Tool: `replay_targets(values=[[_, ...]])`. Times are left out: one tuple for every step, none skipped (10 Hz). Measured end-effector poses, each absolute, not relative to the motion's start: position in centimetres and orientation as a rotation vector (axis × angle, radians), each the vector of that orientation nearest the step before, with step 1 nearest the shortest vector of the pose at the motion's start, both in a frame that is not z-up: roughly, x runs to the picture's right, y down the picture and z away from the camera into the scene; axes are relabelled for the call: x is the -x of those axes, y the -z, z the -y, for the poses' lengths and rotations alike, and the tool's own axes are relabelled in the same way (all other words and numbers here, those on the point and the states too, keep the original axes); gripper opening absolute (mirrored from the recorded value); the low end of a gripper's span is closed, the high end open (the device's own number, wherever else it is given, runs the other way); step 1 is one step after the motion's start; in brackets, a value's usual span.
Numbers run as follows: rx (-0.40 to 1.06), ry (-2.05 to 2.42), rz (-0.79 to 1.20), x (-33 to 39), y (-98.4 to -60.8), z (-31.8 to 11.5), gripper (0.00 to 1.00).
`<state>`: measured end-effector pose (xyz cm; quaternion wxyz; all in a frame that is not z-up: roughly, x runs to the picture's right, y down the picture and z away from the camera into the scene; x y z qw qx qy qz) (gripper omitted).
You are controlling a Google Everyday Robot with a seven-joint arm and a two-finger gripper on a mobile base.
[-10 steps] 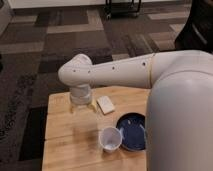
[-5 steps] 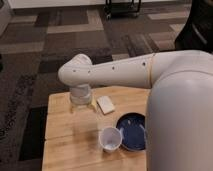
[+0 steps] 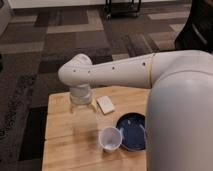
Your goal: Place the pepper in the ceramic cup
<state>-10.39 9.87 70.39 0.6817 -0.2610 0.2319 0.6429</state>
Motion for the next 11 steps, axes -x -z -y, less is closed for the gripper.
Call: replay_targets(values=[[0.585,-1.442,-0.520,10.4,-70.4,-9.9,0.65],[0.585,-1.442,-0.520,10.4,-70.4,-9.9,0.65],[0.622,-1.479,-0.514,8.2,-70.8,-9.2,0.65],[0.647,-1.486,-0.499,7.7,-71.1,-8.9,0.65],[0.673,-1.492,-0.484,7.1,-71.4,-8.7,0.65],[0.693,-1.500,-0.479,6.2,-71.7,-8.5,0.65],[0.726,-1.518,-0.489,3.7,-72.5,-8.4,0.65],[0.728,-1.524,-0.501,2.6,-72.7,-8.3,0.65],[0.729,-1.525,-0.506,2.3,-72.8,-8.3,0.65],[0.732,-1.520,-0.505,2.6,-72.7,-8.4,0.65],[0.731,-1.523,-0.506,2.4,-72.7,-8.4,0.65]])
